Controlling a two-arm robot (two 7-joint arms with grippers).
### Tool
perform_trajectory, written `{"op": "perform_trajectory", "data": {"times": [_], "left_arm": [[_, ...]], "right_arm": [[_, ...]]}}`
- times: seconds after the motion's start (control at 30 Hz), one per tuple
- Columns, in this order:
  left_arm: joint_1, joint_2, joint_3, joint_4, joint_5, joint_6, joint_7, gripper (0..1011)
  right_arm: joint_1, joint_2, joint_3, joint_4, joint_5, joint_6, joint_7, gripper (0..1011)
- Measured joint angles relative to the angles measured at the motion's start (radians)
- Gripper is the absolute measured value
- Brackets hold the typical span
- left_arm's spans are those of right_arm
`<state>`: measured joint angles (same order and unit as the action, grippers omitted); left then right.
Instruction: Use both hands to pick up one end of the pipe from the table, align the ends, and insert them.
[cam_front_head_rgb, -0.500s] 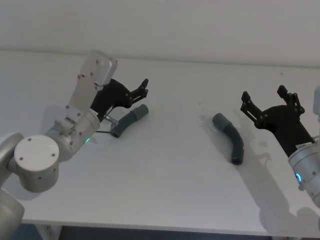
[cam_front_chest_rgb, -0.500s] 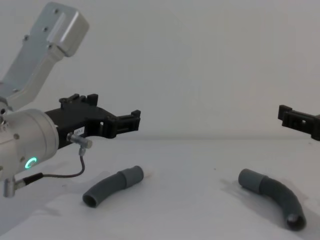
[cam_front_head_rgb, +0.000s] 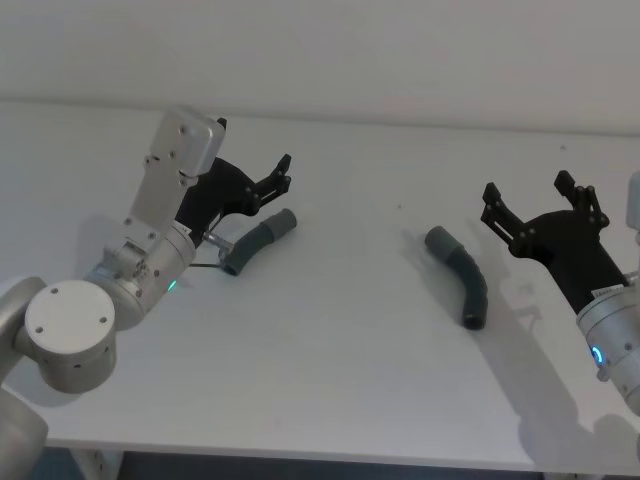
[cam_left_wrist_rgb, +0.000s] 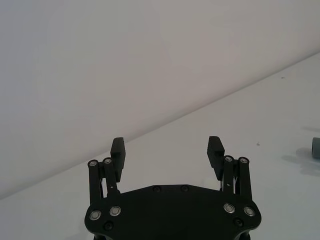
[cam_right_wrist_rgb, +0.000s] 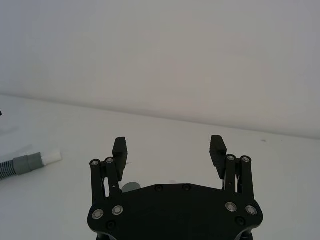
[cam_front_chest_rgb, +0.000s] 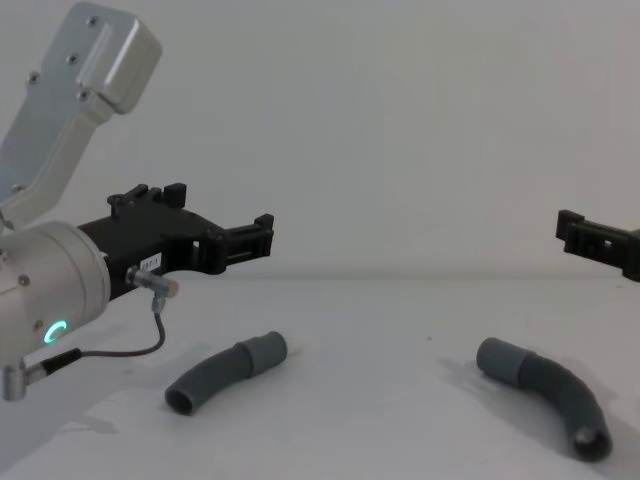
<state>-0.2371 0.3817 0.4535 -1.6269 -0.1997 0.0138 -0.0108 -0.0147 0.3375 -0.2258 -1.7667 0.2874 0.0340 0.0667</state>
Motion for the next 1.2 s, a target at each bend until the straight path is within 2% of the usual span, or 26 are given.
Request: {"op": "perform_trajectory", "data": {"times": [0.87, 0.97, 1.2], "left_arm": [[0.000, 0.000, 0.001, 0.000, 0.000, 0.005, -0.001, 1001], [0.001, 0.002, 0.001, -0.008, -0.002, 0.030, -0.005, 1001], [0.002, 0.015, -0.002, -0.039, -0.015, 0.127, -0.023, 1001]], "right_arm": [[0.000, 0.000, 0.000, 0.000, 0.000, 0.000, 0.000, 1000], [0.000, 0.000, 0.000, 0.000, 0.000, 0.000, 0.000, 1000], [0.000, 0.000, 0.000, 0.000, 0.000, 0.000, 0.000, 1000]]}}
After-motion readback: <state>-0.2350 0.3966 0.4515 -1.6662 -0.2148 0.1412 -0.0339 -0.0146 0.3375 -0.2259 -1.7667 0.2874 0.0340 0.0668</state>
